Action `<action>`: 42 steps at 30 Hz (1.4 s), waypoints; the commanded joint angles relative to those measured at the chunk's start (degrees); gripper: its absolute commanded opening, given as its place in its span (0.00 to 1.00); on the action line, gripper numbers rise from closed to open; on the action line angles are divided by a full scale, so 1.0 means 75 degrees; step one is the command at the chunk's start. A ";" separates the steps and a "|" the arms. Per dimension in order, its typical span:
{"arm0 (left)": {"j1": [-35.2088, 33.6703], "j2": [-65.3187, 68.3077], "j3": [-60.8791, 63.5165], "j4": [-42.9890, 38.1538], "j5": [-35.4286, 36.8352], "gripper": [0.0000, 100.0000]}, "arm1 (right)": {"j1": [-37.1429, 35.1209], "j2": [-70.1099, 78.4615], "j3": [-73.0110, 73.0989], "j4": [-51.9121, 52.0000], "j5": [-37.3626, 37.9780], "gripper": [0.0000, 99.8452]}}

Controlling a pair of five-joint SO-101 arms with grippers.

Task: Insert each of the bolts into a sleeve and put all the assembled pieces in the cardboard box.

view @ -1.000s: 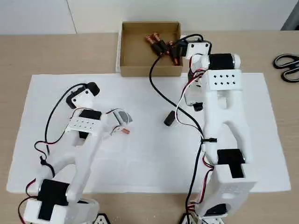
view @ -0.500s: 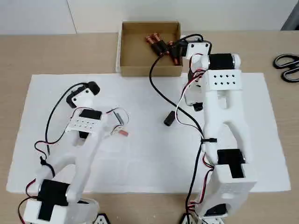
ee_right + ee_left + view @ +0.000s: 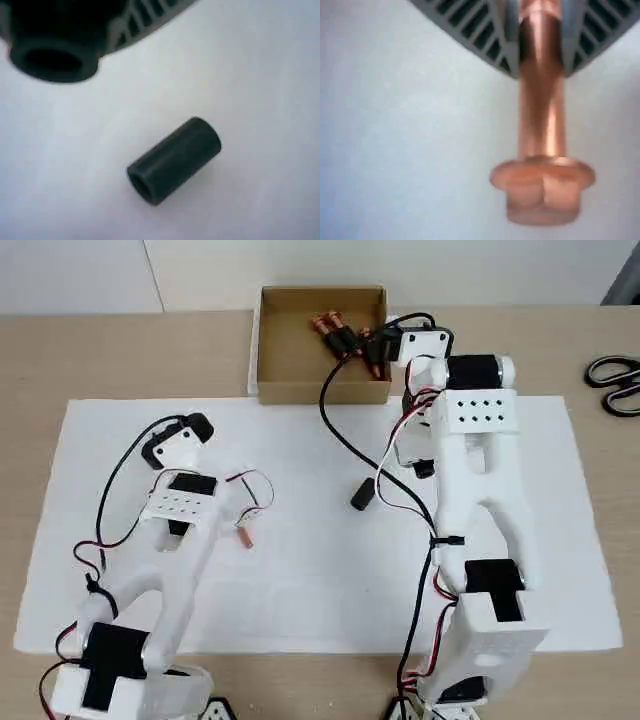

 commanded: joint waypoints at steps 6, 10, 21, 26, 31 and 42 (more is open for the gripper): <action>0.0563 -0.0047 -0.1178 0.1242 -0.2333 0.01 | 0.0076 -0.0451 0.0012 -0.0041 0.0000 0.01; 0.0492 0.0012 -0.1893 0.2122 -0.4337 0.01 | 0.0064 -0.0451 0.0012 -0.0041 0.0000 0.01; 0.0363 0.0023 -0.1565 0.2028 -0.6189 0.01 | 0.0041 -0.0451 0.0012 -0.0041 0.0000 0.01; 0.0059 0.0023 -0.1530 0.2028 -0.6201 0.11 | 0.0029 -0.0451 0.0012 -0.0041 0.0000 0.01; 0.0012 0.0023 -0.1530 0.2028 -0.6201 0.11 | 0.0029 -0.0451 0.0012 -0.0041 -0.0012 0.01; 0.0012 0.0047 -0.1201 0.1547 -0.6201 0.11 | 0.0029 -0.0451 0.0012 -0.0029 -0.0035 0.01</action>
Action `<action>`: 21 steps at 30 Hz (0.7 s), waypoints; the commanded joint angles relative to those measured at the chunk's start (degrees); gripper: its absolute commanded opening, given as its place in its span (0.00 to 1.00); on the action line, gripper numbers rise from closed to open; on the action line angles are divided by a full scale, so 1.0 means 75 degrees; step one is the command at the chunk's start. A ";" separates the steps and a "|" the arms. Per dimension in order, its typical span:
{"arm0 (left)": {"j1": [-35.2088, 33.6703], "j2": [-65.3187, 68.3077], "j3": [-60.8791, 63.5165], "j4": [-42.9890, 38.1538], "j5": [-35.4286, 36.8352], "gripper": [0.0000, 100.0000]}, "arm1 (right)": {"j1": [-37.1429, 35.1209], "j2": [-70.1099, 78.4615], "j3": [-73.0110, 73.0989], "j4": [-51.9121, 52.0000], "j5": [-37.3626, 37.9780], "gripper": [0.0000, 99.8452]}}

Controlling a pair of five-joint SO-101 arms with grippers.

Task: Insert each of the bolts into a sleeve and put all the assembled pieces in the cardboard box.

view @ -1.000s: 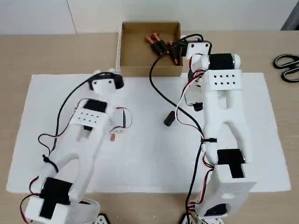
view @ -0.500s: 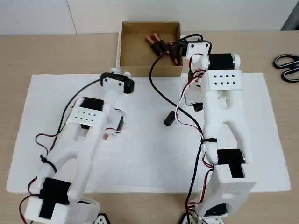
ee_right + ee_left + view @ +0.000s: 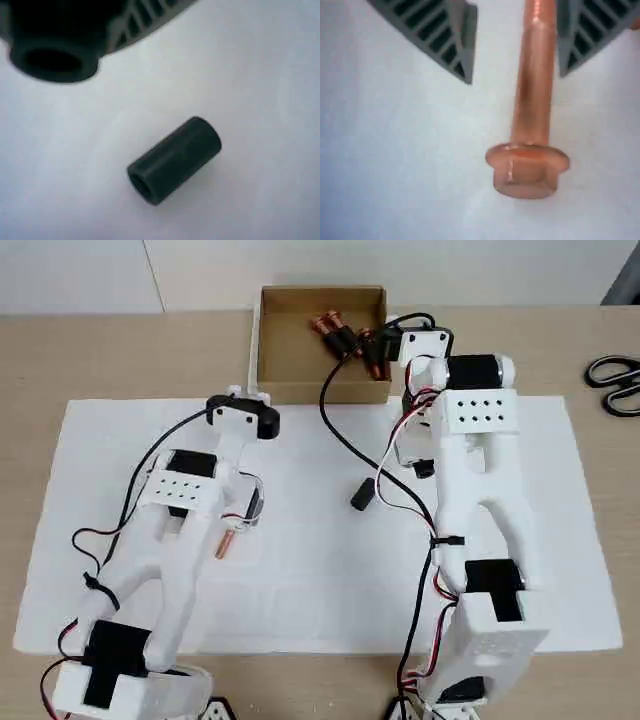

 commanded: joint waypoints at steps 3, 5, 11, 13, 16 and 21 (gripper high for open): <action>-0.0047 -0.0023 0.0229 -0.0539 -0.0070 0.11 | 0.0029 -0.0451 0.0105 -0.0029 -0.0047 0.01; -0.0047 -0.0023 0.0217 -0.0574 -0.0070 0.11 | 0.0018 -0.0451 0.0176 -0.0029 -0.0047 0.01; -0.0047 -0.0023 0.0229 -0.0692 -0.0070 0.11 | 0.0018 -0.0451 0.0211 -0.0029 -0.0047 0.01; -0.0047 0.0164 0.0182 -0.0692 -0.0059 0.11 | 0.0018 -0.0451 0.0211 -0.0029 -0.0047 0.01; -0.0047 0.0762 -0.0029 -0.0727 -0.0035 0.11 | 0.0018 -0.0451 0.0211 -0.0041 -0.0047 0.01; -0.0035 0.1465 -0.0475 -0.0727 -0.0012 0.11 | 0.0018 -0.0451 0.0211 -0.0041 -0.0035 0.01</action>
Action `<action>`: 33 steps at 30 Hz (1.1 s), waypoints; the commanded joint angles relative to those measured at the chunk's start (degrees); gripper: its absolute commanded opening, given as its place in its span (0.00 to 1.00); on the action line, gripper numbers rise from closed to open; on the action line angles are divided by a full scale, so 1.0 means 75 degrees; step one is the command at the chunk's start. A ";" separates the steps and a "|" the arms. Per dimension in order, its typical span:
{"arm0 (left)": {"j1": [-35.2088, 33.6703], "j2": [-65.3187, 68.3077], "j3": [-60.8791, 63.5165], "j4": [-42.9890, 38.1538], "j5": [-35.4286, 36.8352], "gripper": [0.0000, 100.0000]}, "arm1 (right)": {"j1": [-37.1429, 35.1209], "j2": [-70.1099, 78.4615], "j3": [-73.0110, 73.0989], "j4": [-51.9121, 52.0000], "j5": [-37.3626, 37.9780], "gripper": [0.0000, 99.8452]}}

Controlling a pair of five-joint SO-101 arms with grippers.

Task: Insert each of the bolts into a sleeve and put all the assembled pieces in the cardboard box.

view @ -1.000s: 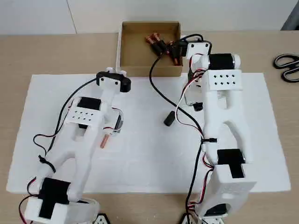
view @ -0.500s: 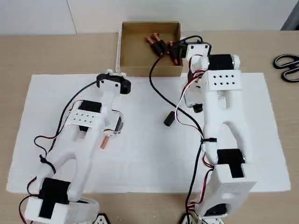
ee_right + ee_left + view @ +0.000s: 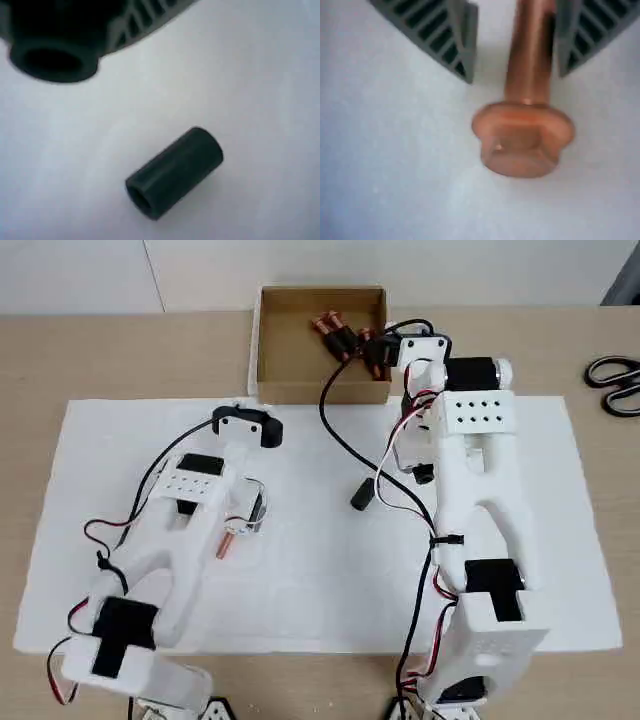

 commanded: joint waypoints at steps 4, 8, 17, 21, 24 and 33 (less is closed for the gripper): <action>-0.0023 0.0258 -0.0369 -0.0152 0.0023 0.08 | 0.0029 -0.0451 -0.0035 -0.0041 -0.0035 0.01; -0.0023 0.0316 -0.0369 -0.0164 0.0023 0.05 | 0.0029 -0.0451 -0.0035 -0.0076 -0.0035 0.01; -0.0012 0.0258 -0.0533 -0.0105 0.0023 0.01 | 0.0018 -0.0451 -0.0035 -0.0135 -0.0023 0.01; -0.0012 0.0246 -0.1119 0.0527 0.0023 0.01 | 0.0029 -0.0463 -0.0035 -0.0135 0.0000 0.01; -0.0023 0.0246 -0.1858 0.1172 -0.0012 0.01 | 0.0029 -0.0522 -0.0047 -0.0135 0.0000 0.01; -0.0059 0.0246 -0.4015 0.3012 -0.0117 0.01 | 0.0064 -0.0604 -0.0527 -0.0064 0.0012 0.00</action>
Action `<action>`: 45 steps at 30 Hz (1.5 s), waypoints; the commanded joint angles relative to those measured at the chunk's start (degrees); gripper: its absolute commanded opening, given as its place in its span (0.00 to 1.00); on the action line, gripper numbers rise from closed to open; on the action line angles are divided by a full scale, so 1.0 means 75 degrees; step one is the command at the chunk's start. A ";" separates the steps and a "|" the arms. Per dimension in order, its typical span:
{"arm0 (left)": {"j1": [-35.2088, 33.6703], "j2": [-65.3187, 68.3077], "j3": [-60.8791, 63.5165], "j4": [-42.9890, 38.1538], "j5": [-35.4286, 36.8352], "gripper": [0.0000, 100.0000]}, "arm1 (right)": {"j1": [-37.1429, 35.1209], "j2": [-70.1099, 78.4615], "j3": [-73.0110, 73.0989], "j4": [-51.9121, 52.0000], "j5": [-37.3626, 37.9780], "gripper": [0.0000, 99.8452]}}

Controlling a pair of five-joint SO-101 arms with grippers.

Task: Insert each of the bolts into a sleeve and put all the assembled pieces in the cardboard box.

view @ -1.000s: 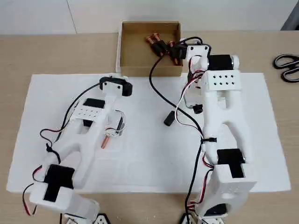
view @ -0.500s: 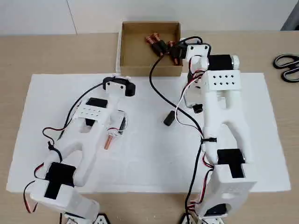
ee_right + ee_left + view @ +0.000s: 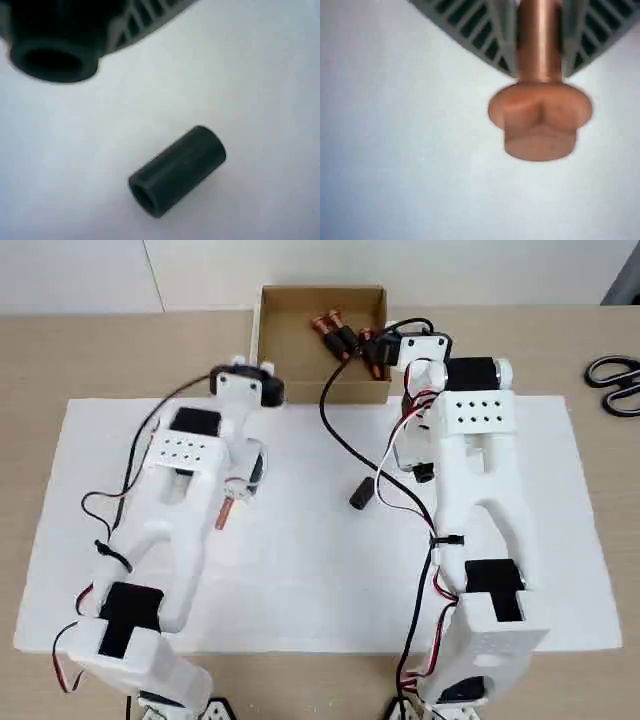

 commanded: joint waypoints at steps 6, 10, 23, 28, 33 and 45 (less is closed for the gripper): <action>-0.0012 -0.0082 -0.3030 0.2462 -0.0105 0.01 | -0.0111 -0.2456 -0.0680 -0.0053 0.0012 0.00; -0.0094 -0.0375 -0.3628 0.2462 0.0035 0.01 | -0.0404 -0.3663 -0.0645 -0.0076 0.0012 0.00; -0.0094 -0.4173 -0.3651 0.2086 0.0035 0.01 | -0.0404 -0.6558 -0.0023 -0.0018 0.0012 0.00; -0.0094 -0.4771 -0.3651 0.1793 0.0281 0.01 | -0.0428 -0.7566 0.1571 -0.0053 -0.0059 0.00; -0.0105 -0.4771 -0.3581 0.1782 0.1747 0.01 | -0.0428 -0.8375 0.3528 -0.0768 -0.0094 0.00; 0.0094 -0.4841 -0.1307 -0.0703 0.2579 0.01 | -0.0440 -1.1317 0.9424 -0.5714 -0.2110 0.00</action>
